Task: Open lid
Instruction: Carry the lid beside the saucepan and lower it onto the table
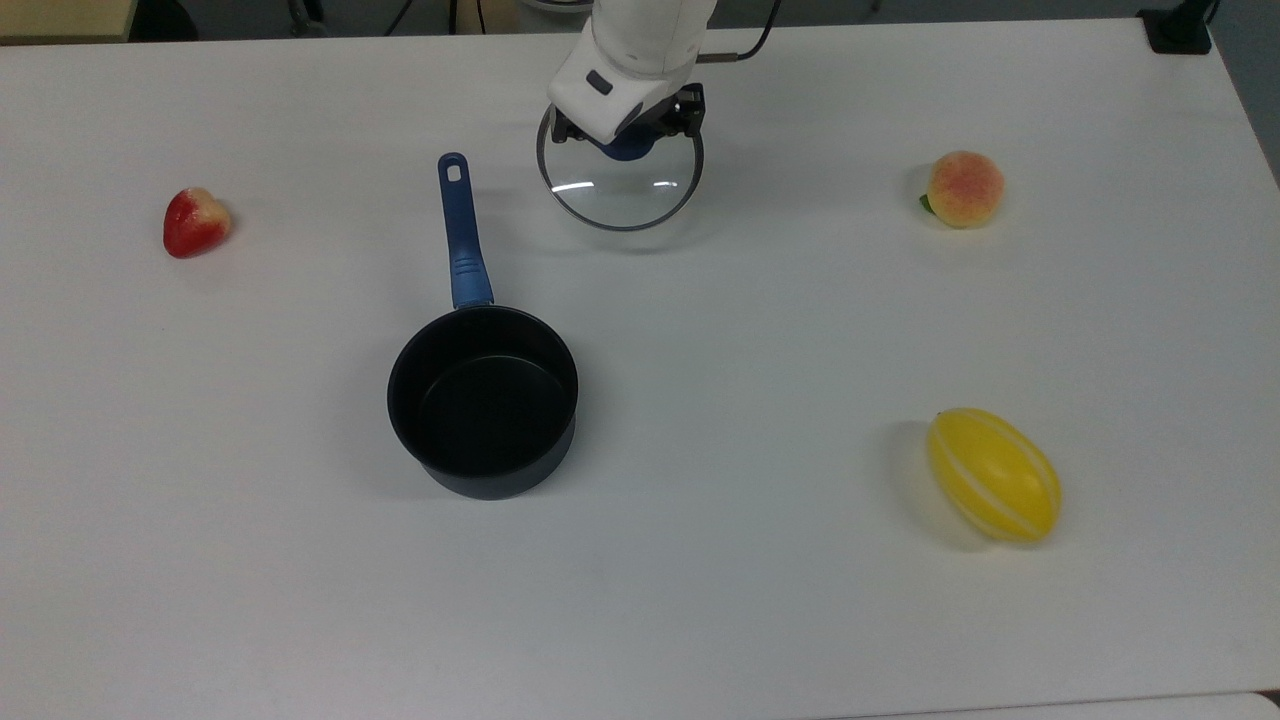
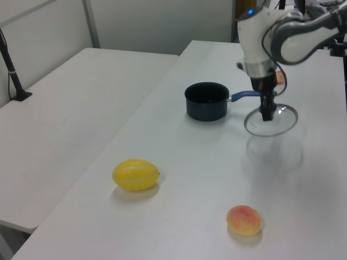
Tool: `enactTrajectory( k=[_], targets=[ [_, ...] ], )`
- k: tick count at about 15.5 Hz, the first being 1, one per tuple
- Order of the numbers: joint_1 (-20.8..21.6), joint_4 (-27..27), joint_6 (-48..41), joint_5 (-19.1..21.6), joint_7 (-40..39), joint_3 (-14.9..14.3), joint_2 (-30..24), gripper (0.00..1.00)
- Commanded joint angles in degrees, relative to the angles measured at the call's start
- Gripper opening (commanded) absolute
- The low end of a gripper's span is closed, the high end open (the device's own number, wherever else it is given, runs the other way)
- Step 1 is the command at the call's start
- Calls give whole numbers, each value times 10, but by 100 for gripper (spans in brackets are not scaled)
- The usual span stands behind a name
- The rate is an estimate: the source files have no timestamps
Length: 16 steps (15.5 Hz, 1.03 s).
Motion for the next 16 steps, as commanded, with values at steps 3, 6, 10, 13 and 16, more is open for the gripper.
enactTrajectory(
  k=[3, 6, 10, 13, 16],
  targets=[
    [-23, -98, 62, 1, -16, 3, -35, 6],
    [-30, -133, 86, -3, -45, -2, -50, 6],
    [-48, -150, 132, -3, -61, -4, -54, 6],
    [-50, -156, 173, -8, -84, -7, -45, 6],
    [-50, -154, 196, -8, -87, -7, -36, 11]
  ],
)
